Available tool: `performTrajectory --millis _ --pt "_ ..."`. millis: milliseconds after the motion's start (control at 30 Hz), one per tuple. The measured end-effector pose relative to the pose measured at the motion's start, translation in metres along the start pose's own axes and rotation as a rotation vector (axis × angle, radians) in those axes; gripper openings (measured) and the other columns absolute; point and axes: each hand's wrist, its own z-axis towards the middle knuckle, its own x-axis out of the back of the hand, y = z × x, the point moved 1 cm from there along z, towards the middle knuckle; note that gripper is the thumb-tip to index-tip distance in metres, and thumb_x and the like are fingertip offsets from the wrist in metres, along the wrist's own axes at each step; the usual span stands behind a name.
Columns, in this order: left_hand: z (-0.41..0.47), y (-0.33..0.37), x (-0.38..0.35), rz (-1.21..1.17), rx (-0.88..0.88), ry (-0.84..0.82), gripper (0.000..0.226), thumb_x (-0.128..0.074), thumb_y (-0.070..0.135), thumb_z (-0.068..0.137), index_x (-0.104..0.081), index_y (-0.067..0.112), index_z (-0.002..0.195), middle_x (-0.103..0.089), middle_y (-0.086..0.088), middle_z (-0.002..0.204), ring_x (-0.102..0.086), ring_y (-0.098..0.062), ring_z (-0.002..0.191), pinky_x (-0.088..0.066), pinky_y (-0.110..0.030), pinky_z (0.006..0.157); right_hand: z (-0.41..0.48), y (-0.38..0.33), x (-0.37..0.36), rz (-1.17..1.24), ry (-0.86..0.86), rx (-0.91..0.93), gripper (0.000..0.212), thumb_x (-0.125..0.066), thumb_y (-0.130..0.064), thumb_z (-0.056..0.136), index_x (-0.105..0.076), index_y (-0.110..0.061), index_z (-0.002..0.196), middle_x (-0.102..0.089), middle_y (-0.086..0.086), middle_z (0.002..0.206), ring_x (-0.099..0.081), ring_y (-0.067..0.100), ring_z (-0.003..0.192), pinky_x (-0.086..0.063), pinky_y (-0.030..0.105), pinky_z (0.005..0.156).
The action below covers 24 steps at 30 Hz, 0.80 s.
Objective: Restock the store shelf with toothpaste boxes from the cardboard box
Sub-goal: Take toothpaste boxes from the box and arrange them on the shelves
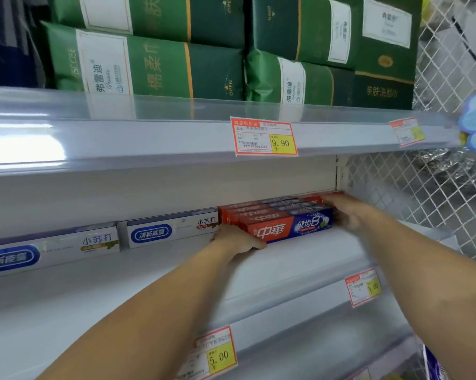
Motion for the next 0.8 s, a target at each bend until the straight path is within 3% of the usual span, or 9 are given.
performTrajectory --millis 167,300,467,700,800 --pt "0.005 -0.003 0.001 -0.009 0.018 -0.030 0.107 -0.086 0.053 0.052 -0.041 0.011 0.139 -0.050 -0.006 0.138 -0.050 -0.023 0.122 -0.039 -0.034 0.106 0.005 -0.005 -0.013 0.064 -0.251 -0.031 0.040 -0.060 -0.025 0.091 -0.056 -0.002 0.123 -0.065 0.019 0.117 -0.067 0.027 0.084 -0.057 0.040 0.074" --pt "0.001 0.001 0.004 -0.070 -0.022 -0.100 0.075 -0.082 0.035 0.070 -0.049 0.013 0.134 -0.053 -0.002 0.135 -0.051 -0.020 0.120 -0.039 -0.022 0.093 0.007 -0.005 -0.013 0.062 -0.285 -0.040 0.038 -0.053 -0.021 0.095 -0.052 0.000 0.127 -0.066 0.019 0.111 -0.070 0.023 0.075 -0.060 0.034 0.065" --pt "-0.006 0.005 0.005 -0.085 -0.046 -0.131 0.069 -0.080 0.031 0.073 -0.050 0.015 0.134 -0.055 -0.003 0.134 -0.053 -0.020 0.117 -0.039 -0.024 0.092 0.011 -0.004 -0.012 0.056 -0.279 -0.062 0.033 -0.050 -0.014 0.096 -0.051 0.000 0.126 -0.071 0.016 0.089 -0.071 0.022 0.066 -0.059 0.032 0.056" --pt "-0.010 0.009 0.005 -0.091 -0.043 -0.133 0.066 -0.079 0.028 0.074 -0.051 0.013 0.132 -0.055 -0.004 0.133 -0.052 -0.021 0.118 -0.038 -0.024 0.092 0.015 -0.004 -0.016 0.071 -0.310 -0.091 0.034 -0.051 -0.017 0.097 -0.048 -0.002 0.127 -0.068 0.017 0.098 -0.071 0.022 0.069 -0.059 0.033 0.058" --pt "-0.013 0.012 0.006 -0.094 -0.045 -0.142 0.062 -0.078 0.027 0.077 -0.052 0.013 0.131 -0.054 -0.004 0.133 -0.051 -0.020 0.119 -0.036 -0.022 0.088 0.018 -0.003 -0.015 0.075 -0.322 -0.090 0.037 -0.049 -0.019 0.098 -0.046 -0.002 0.131 -0.066 0.019 0.113 -0.070 0.023 0.080 -0.060 0.033 0.062"
